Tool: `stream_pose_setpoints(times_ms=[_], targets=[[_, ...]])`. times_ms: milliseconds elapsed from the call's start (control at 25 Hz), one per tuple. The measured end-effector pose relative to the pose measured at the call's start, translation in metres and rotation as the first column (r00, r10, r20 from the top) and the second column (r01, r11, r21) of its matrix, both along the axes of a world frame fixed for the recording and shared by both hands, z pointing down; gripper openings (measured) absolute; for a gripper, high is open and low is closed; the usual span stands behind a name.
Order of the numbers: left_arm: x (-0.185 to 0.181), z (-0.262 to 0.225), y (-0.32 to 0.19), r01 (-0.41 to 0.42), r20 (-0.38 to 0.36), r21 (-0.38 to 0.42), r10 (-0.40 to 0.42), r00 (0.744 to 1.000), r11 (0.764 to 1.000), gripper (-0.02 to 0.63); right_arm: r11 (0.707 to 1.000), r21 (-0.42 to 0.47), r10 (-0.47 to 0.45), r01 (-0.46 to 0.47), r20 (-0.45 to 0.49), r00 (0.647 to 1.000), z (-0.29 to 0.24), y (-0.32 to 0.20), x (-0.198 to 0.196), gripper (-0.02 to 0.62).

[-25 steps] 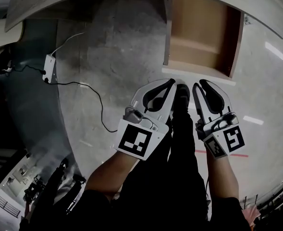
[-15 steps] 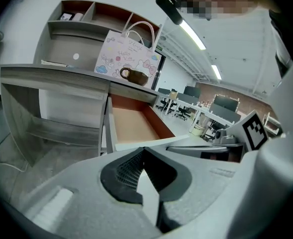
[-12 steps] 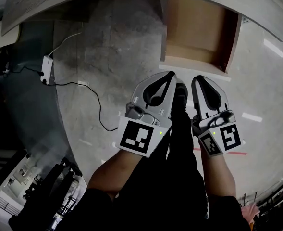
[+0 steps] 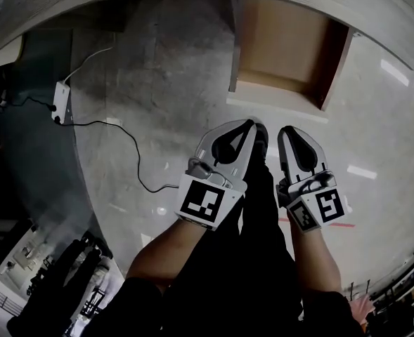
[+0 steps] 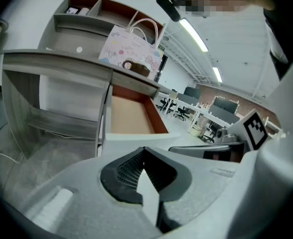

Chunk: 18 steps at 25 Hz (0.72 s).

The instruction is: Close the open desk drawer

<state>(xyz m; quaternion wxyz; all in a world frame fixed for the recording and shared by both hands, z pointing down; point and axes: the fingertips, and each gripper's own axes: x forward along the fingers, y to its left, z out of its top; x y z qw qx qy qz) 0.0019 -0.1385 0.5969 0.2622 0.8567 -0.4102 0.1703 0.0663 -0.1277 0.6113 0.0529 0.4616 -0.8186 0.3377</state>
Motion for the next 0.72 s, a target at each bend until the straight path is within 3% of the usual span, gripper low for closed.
stream_pose_setpoints(times_ms=[120, 280, 480, 720], targets=[[0.005, 0.023, 0.004, -0.031, 0.019, 0.007, 0.031, 0.999, 0.999, 0.005, 0.998, -0.029, 0.056, -0.055, 0.03, 0.998, 0.025, -0.006, 0.005, 0.037], [0.004, 0.036, -0.01, -0.003, 0.028, 0.015, 0.003, 1.0, 1.0, 0.005, 0.992, 0.046, 0.114, -0.117, 0.049, 0.992, 0.021, -0.027, 0.009, 0.037], [0.001, 0.029, -0.021, 0.048, 0.022, 0.008, -0.048, 0.999, 0.999, 0.005, 0.987, 0.029, 0.154, -0.156, 0.074, 0.985, 0.02, -0.031, 0.009, 0.037], [-0.001, 0.022, -0.031, 0.023, 0.054, 0.03, -0.024, 0.998, 0.999, 0.005, 0.98, 0.034, 0.193, -0.198, 0.118, 0.974, 0.015, -0.036, 0.011, 0.035]])
